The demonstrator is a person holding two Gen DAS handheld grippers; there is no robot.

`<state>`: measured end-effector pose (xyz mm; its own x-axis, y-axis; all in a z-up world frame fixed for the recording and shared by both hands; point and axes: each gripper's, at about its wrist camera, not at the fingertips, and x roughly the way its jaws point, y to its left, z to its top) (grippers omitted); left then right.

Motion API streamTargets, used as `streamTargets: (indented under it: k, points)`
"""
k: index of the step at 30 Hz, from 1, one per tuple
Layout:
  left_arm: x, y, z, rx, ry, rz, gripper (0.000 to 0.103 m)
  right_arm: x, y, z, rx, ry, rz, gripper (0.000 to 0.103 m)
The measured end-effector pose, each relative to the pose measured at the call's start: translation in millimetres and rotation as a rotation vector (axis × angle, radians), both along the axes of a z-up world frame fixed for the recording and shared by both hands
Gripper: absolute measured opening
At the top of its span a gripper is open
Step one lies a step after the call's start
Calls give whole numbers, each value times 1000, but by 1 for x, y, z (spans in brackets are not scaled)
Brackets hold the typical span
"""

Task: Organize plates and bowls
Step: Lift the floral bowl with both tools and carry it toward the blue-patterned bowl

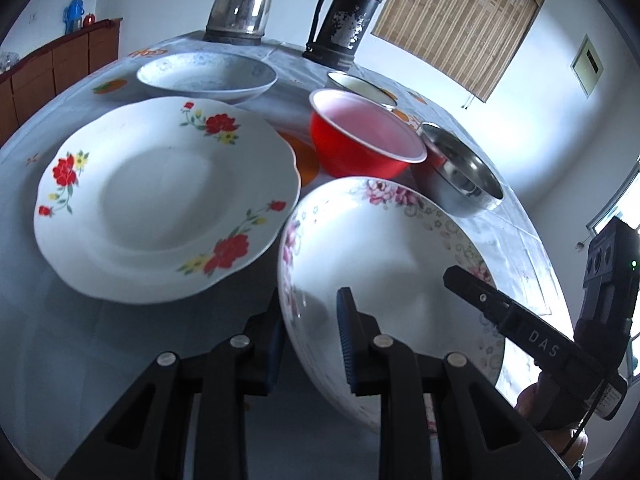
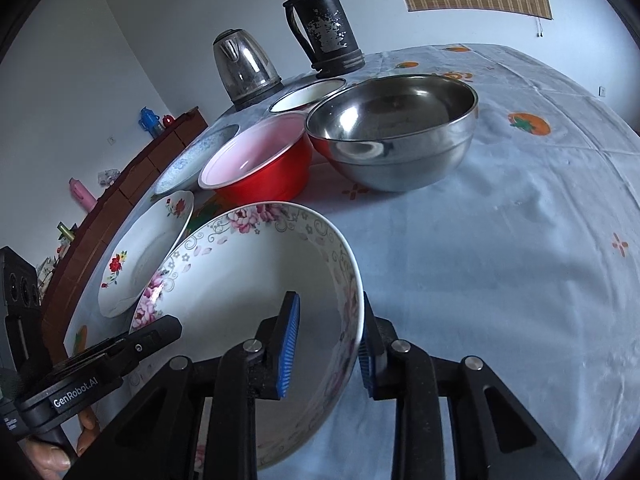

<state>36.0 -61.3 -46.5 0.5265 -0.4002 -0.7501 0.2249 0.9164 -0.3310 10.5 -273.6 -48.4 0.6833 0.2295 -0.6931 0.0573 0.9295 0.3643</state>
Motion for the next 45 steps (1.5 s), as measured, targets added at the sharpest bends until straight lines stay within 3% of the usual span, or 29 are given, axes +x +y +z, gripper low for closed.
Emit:
streamTargets:
  k: [4, 6, 10, 22, 34, 45]
  points:
    - [1, -3, 1, 21, -20, -9, 22, -1, 2, -1, -10, -8, -2, 29]
    - [0, -1, 1, 24, -24, -17, 22, -4, 4, -1, -49, -3, -23, 20]
    - [-4, 3, 8, 24, -49, -33, 22, -16, 2, 2, -10, 2, -28, 18]
    - [-6, 28, 46, 10, -129, -34, 22, -29, 23, 51, -27, -105, -44, 15]
    - [45, 92, 79, 59, -222, 85, 22, 42, 81, 80, 19, -146, 35, 15]
    - [135, 128, 69, 90, -194, 146, 22, 150, 127, 77, 39, -90, 66, 15]
